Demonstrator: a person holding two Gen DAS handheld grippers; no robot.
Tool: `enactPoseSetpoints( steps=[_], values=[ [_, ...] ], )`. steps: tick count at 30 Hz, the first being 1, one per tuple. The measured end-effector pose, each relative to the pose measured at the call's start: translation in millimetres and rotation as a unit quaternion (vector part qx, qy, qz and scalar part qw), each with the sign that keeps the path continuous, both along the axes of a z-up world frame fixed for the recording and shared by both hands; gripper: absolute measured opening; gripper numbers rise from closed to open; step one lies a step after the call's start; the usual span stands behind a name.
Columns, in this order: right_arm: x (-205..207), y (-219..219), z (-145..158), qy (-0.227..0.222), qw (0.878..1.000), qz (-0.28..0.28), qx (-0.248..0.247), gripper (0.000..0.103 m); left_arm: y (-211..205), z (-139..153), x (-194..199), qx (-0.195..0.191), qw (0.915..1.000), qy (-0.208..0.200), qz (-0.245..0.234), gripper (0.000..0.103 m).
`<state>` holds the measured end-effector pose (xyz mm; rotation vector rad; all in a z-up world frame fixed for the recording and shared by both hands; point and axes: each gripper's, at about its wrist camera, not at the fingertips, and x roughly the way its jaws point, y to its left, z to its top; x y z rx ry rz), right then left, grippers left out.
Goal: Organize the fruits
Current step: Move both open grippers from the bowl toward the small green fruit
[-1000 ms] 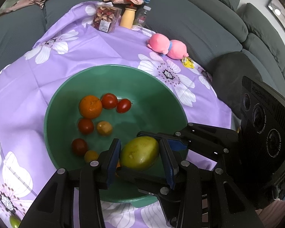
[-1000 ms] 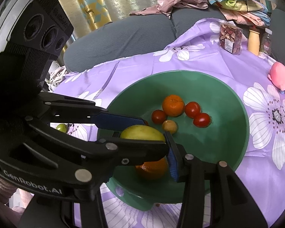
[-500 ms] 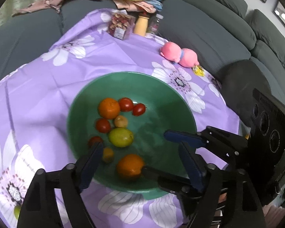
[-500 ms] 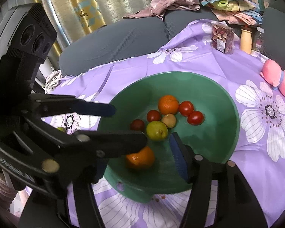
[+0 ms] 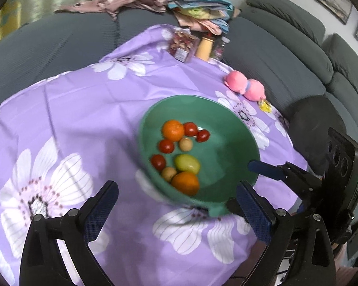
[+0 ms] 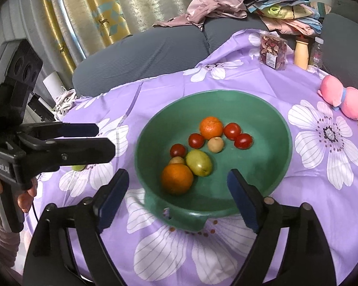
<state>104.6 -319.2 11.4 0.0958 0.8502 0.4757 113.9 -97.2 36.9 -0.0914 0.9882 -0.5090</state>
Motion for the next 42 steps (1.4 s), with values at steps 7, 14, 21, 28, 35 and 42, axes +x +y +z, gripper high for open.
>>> enactPoseSetpoints(
  steps=[7,14,21,28,35,42],
  values=[
    [-13,8,7,-0.005,1.000,0.008,0.000,0.088,27,-2,-19,0.001,0.9994,-0.003,0.035,0.099],
    [-27,22,11,-0.002,1.000,0.030,0.005,0.088,59,-8,-44,-0.003,0.9982,0.007,0.059,0.099],
    [-37,45,16,-0.005,0.998,0.059,-0.005,0.088,89,-11,-61,-0.008,0.9958,0.010,0.090,0.099],
    [-44,64,20,-0.008,0.997,0.080,-0.017,0.088,109,-13,-70,-0.025,0.9940,0.013,0.106,0.099],
    [-48,79,21,-0.008,0.995,0.093,-0.030,0.088,121,-18,-75,-0.034,0.9929,0.016,0.113,0.099],
    [-51,95,19,-0.003,0.993,0.107,-0.041,0.088,132,-21,-78,-0.038,0.9916,0.021,0.122,0.099]
  ],
)
